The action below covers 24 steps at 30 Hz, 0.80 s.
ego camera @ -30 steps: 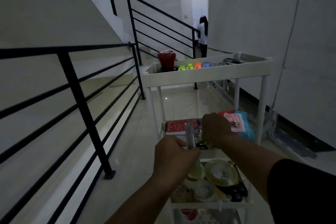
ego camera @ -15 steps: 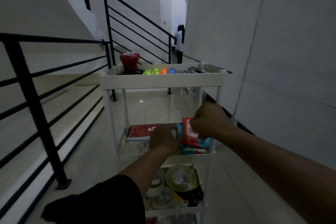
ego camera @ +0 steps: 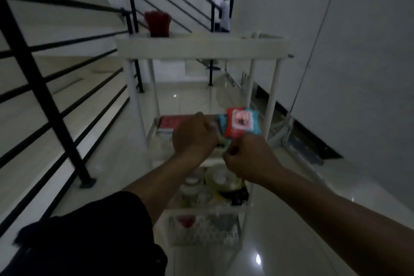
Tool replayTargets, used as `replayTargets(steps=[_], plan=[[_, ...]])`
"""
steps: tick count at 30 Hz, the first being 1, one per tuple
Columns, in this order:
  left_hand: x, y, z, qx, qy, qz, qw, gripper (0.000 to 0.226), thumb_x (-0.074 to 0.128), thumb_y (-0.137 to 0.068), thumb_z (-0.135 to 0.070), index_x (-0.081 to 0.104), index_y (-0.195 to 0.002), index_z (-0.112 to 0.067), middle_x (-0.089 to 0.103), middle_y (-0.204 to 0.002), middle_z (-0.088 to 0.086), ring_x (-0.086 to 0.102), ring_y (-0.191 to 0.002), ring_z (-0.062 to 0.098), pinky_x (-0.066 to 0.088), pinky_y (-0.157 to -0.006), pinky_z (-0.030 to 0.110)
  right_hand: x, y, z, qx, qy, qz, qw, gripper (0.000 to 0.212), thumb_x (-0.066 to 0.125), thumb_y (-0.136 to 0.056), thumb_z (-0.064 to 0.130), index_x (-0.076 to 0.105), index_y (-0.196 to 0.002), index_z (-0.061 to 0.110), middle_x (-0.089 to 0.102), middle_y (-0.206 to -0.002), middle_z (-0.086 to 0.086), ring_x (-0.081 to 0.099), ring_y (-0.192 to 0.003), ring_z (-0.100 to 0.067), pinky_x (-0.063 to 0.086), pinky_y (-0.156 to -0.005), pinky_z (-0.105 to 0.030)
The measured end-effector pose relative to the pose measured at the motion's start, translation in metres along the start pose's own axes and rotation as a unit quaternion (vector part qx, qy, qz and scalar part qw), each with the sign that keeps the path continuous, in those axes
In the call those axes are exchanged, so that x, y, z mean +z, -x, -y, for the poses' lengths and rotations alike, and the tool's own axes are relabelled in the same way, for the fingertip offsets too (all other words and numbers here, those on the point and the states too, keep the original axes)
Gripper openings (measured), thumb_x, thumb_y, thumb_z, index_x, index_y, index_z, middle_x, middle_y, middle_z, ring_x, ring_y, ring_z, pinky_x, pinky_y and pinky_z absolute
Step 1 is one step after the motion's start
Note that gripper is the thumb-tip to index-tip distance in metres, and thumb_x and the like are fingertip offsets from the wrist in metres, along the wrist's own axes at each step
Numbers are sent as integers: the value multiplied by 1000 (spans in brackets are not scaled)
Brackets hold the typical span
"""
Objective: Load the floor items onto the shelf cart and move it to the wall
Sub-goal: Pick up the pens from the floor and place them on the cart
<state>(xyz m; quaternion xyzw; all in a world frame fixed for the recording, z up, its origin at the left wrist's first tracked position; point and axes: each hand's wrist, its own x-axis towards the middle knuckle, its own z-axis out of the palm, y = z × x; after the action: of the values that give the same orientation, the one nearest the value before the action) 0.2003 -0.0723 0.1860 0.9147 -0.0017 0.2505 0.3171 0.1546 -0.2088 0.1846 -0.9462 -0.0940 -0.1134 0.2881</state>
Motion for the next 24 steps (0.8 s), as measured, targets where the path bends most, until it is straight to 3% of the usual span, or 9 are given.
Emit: replayTargets(steps=[3,5,9,12,15,21,24], plan=[[-17,44,24,-9,82,22,996,11,58,-84,-24,65,-77,-19,68,-75,-2,63,-73,18,53,-65,32,46,22,-5,18,-9,36,999,27,59,-70,16,56,-44,9,57,-45,-11,55,-41,-22,48,-44,-29],[-22,74,45,-21,91,72,993,10,59,-81,-20,64,-73,-23,64,-69,-8,62,-70,11,52,-65,28,77,41,-8,35,-26,62,997,28,58,-71,16,57,-46,1,58,-46,-18,58,-42,-28,52,-43,-35],[-18,133,99,-69,67,146,984,12,58,-77,-16,67,-72,-21,66,-67,-7,65,-66,10,54,-63,26,134,82,-13,77,-40,107,990,31,61,-73,12,53,-45,1,53,-42,-10,48,-35,-10,42,-35,-28],[-7,176,141,-97,43,186,977,11,59,-79,-17,69,-74,-16,69,-71,-1,66,-70,14,58,-69,32,166,108,-21,93,-36,123,987,24,60,-71,14,63,-52,-1,61,-49,-16,60,-42,-22,54,-46,-37],[8,222,177,-121,26,235,964,11,59,-79,-18,69,-74,-17,69,-76,-2,66,-76,18,59,-72,36,207,136,-38,105,-39,147,983,22,61,-72,11,63,-57,-5,63,-55,-22,63,-50,-31,56,-50,-40],[27,302,231,-187,6,296,937,11,60,-78,-16,69,-76,-20,64,-73,-8,65,-75,13,57,-70,29,313,211,-73,169,4,251,953,16,66,-70,13,71,-64,-1,65,-61,-10,60,-54,-15,46,-49,-21],[36,324,249,-209,-7,307,928,13,57,-79,-17,65,-71,-24,71,-81,-3,67,-79,17,58,-71,33,360,240,-87,200,2,266,943,15,68,-73,17,69,-71,3,60,-61,-5,66,-60,-21,48,-51,-22]])
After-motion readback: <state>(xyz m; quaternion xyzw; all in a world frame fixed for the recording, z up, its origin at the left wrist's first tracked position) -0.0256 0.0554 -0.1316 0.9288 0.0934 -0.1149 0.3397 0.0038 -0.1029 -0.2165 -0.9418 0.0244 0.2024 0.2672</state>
